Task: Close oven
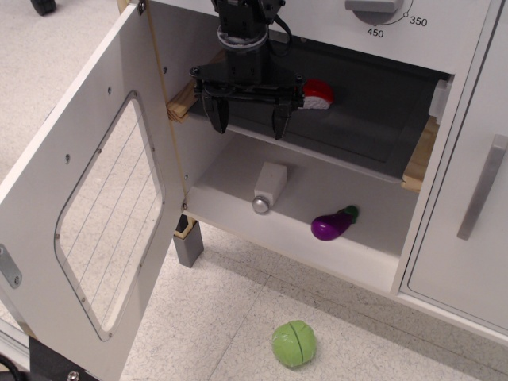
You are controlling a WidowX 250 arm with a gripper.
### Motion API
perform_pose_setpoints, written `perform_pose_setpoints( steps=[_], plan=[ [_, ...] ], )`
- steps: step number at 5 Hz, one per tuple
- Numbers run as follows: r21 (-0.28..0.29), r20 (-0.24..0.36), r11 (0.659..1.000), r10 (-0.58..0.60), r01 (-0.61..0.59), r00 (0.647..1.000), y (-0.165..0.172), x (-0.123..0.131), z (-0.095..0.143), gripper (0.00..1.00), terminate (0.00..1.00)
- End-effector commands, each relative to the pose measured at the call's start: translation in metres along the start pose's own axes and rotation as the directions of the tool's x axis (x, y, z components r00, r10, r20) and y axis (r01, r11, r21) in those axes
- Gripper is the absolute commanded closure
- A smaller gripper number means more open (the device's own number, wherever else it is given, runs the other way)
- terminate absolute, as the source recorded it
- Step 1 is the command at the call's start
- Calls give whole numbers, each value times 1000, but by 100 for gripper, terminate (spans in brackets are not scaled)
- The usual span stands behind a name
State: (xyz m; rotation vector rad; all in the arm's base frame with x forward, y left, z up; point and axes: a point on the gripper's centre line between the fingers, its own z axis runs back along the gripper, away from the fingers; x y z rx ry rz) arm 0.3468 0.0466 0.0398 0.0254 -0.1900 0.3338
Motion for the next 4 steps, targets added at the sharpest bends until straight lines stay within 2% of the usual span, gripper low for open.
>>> perform_pose_setpoints(
  steps=[1, 2, 3, 4],
  plan=[
    [0, 0, 1000, 0, 0, 1000, 0, 0, 0, 0, 0],
    [-5, -23, 1000, -7, 6, 1000, 32, -16, 20, 0, 0],
    [-14, 11, 999, -42, 42, 999, 62, -27, 44, 0, 0],
    [-37, 56, 998, -49, 51, 997, 95, -40, 81, 0, 0]
  ],
)
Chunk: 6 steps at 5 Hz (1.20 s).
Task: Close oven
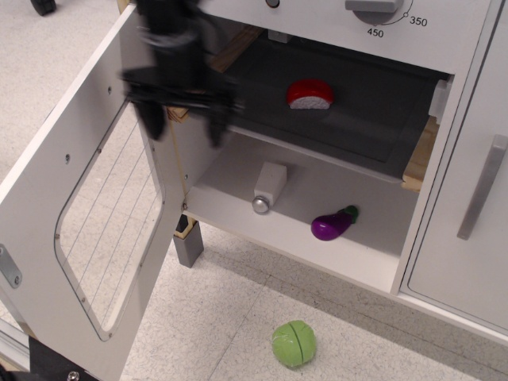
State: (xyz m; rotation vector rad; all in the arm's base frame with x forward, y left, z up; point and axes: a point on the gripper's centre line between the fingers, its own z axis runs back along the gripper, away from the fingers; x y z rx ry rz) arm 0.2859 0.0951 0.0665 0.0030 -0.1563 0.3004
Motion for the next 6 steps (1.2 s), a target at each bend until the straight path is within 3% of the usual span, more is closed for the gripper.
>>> perform_pose_setpoints(
  steps=[1, 2, 3, 6],
  plan=[
    [-36, 87, 999, -30, 33, 996, 49, -18, 70, 0, 0],
    [-12, 94, 999, -43, 44, 995, 63, -24, 93, 0, 0],
    [36, 63, 999, -22, 20, 998, 72, -28, 91, 0, 0],
    [-27, 34, 991, 134, -133, 990, 44, -31, 45, 0, 0]
  ],
)
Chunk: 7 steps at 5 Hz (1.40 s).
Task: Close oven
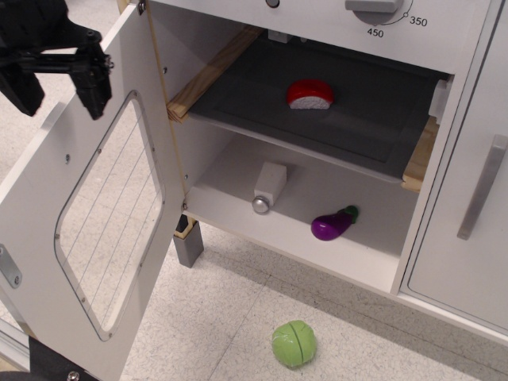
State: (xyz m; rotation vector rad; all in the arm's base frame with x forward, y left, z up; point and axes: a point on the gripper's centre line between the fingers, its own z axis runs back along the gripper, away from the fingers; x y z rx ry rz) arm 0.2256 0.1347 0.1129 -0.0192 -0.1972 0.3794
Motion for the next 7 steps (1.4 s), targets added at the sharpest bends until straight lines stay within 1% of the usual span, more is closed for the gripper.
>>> perform_pose_setpoints(
  steps=[1, 2, 3, 4, 5, 6, 7],
  plan=[
    [7, -8, 996, 89, -89, 996, -29, 8, -18, 0, 0],
    [-1, 40, 988, 153, -153, 987, -57, 18, -21, 0, 0],
    [6, 62, 959, 282, -283, 957, -85, 36, -24, 0, 0],
    [9, 104, 886, 461, -464, 881, -110, 53, -25, 0, 0],
    [14, 63, 830, 555, -557, 829, -128, 67, -28, 0, 0],
    [4, 56, 788, 615, -616, 787, -142, 80, -30, 0, 0],
    [-16, 44, 771, 637, -637, 770, -145, 80, -33, 0, 0]
  ],
)
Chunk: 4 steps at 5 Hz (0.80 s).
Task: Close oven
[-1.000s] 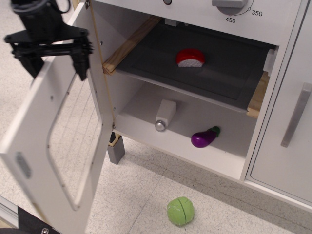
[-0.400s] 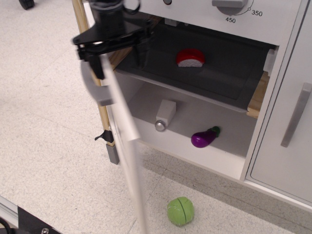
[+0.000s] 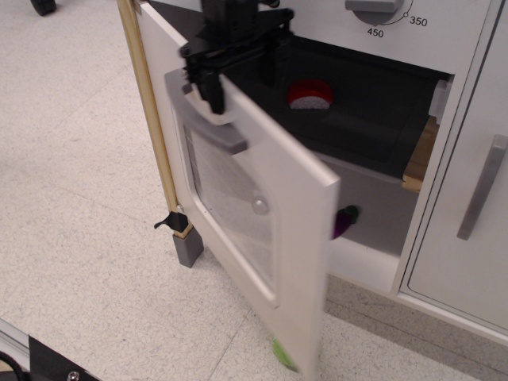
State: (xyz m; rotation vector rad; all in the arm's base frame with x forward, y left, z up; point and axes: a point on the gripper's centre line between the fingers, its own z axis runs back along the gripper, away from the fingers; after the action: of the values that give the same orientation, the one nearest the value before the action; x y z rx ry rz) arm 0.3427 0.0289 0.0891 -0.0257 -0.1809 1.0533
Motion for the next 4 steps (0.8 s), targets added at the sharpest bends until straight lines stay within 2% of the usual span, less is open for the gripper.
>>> perform_pose_setpoints(
  steps=[1, 2, 3, 4],
  plan=[
    [-136, 30, 988, -76, 79, 997, 9, 5, 27, 0, 0],
    [-185, 59, 952, -236, 243, 970, 35, 2, 48, 0, 0],
    [-191, 67, 896, -396, 402, 916, 58, -12, 52, 0, 0],
    [-120, 33, 843, -524, 524, 851, 68, -22, 28, 0, 0]
  ],
)
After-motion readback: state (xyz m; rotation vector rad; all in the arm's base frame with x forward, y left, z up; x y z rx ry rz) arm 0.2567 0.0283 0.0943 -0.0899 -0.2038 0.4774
